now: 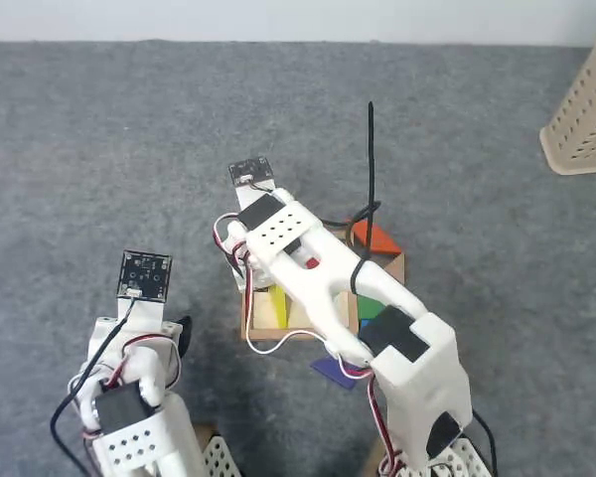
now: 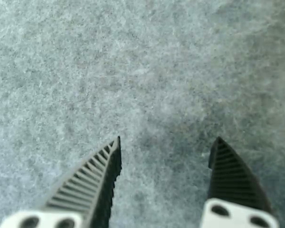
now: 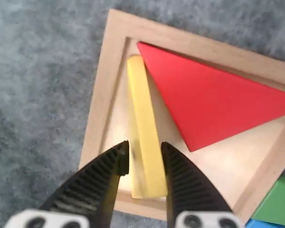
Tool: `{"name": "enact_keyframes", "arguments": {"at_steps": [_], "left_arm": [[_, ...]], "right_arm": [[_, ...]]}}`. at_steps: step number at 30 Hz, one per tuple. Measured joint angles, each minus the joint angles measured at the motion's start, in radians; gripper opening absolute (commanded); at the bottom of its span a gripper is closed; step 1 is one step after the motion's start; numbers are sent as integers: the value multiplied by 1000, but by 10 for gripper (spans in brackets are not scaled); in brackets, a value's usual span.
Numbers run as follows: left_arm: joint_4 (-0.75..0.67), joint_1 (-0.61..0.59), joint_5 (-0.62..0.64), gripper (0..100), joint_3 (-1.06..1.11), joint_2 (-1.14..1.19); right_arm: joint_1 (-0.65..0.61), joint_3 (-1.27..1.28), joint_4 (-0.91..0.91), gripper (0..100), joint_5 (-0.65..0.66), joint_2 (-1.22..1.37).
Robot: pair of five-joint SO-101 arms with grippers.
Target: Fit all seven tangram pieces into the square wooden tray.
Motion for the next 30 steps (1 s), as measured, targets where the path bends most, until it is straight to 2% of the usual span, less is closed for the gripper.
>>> {"name": "enact_keyframes", "arguments": {"at_steps": [9,15,24,30], "left_arm": [[0,0,0,280,0,0],[0,0,0,280,0,0],[0,0,0,280,0,0],[0,0,0,280,0,0]], "right_arm": [[55,-43,78,104,46,-2],[68,-43,89,104,124,-5],[68,-43,91,109,130,-5],[-9,-63,91,132,-14,-5]]}}
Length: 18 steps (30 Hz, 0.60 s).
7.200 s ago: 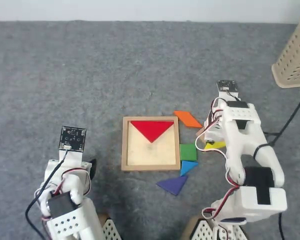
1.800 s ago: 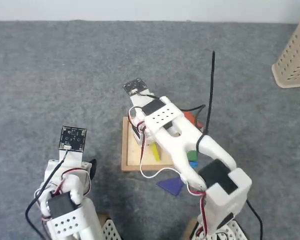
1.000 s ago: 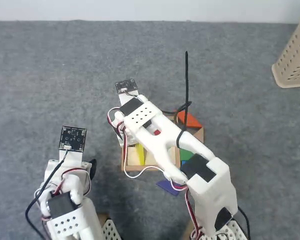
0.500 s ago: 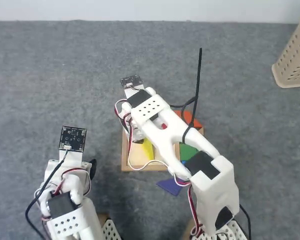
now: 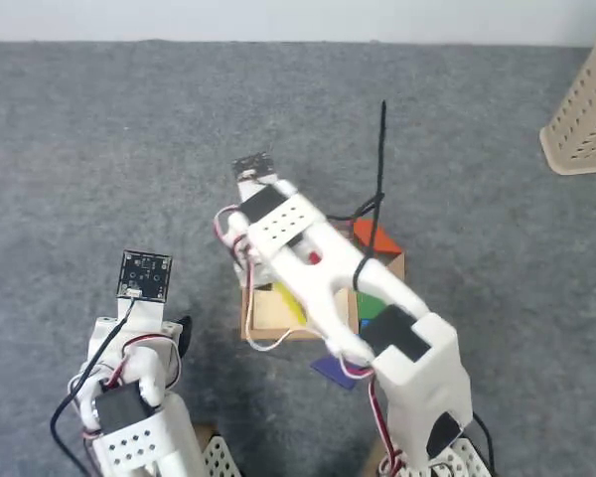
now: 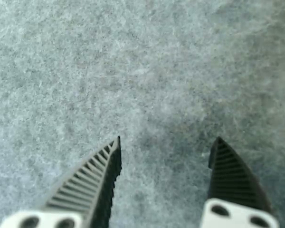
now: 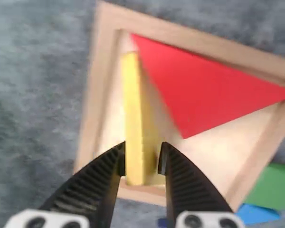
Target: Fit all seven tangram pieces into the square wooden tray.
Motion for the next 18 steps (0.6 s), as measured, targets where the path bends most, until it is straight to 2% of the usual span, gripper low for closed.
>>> {"name": "enact_keyframes", "arguments": {"at_steps": [7,13,18], "left_arm": [[0,0,0,280,0,0],[0,0,0,280,0,0],[0,0,0,280,0,0]], "right_arm": [[-28,-34,5,121,-115,0],[-31,-60,6,96,-120,0],[43,-61,6,32,-120,0]]}}
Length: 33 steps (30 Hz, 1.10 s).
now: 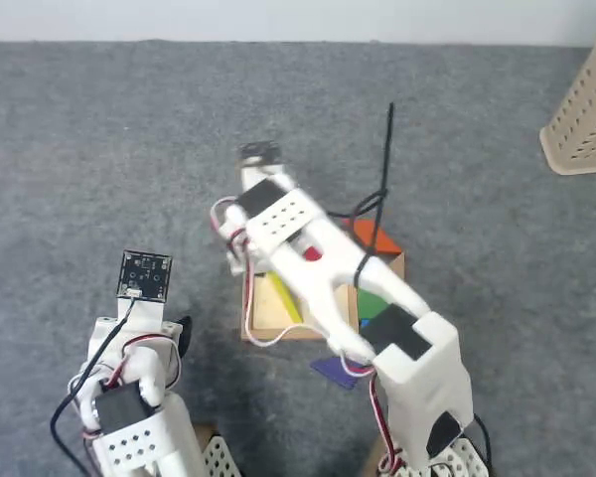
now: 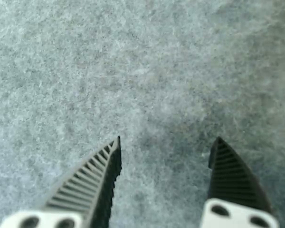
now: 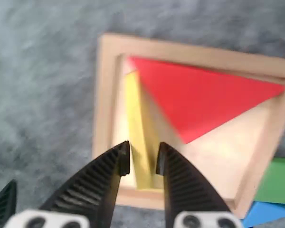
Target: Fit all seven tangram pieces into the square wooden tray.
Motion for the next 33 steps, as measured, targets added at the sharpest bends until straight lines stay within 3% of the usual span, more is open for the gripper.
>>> {"name": "enact_keyframes", "arguments": {"at_steps": [27,33], "left_arm": [[0,0,0,280,0,0],[0,0,0,280,0,0]], "right_arm": [[37,-66,-8,24,18,8],[34,-92,-11,55,-40,84]]}}
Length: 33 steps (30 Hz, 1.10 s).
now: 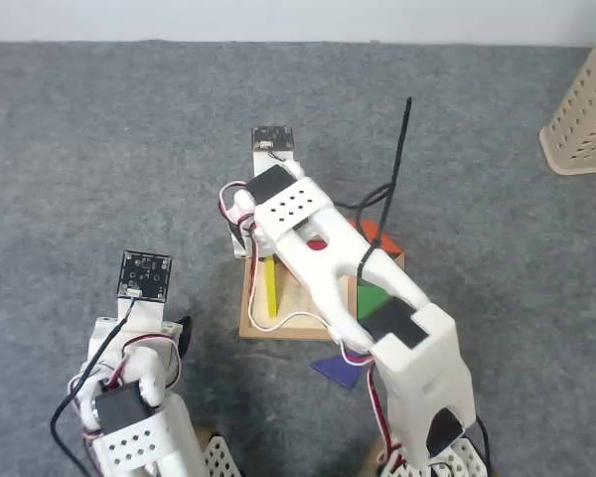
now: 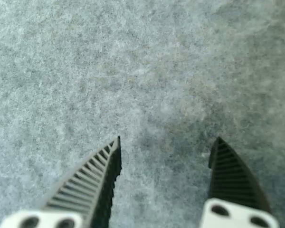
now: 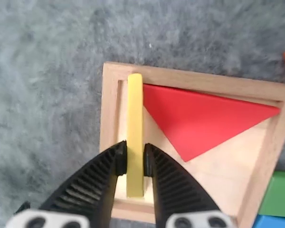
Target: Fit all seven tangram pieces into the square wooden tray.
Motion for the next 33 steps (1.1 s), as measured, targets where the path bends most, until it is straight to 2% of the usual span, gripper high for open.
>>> {"name": "enact_keyframes", "arguments": {"at_steps": [5,8,13,20,22,28,33], "left_arm": [[0,0,0,280,0,0],[0,0,0,280,0,0],[0,0,0,280,0,0],[0,0,0,280,0,0],[0,0,0,280,0,0],[0,0,0,280,0,0],[0,0,0,280,0,0]], "right_arm": [[0,0,-2,61,-20,32],[0,0,-2,114,-20,32],[25,0,23,202,55,34],[26,0,28,205,161,34],[26,0,28,181,184,34],[34,2,49,6,273,-63],[46,87,44,6,382,-219]]}}
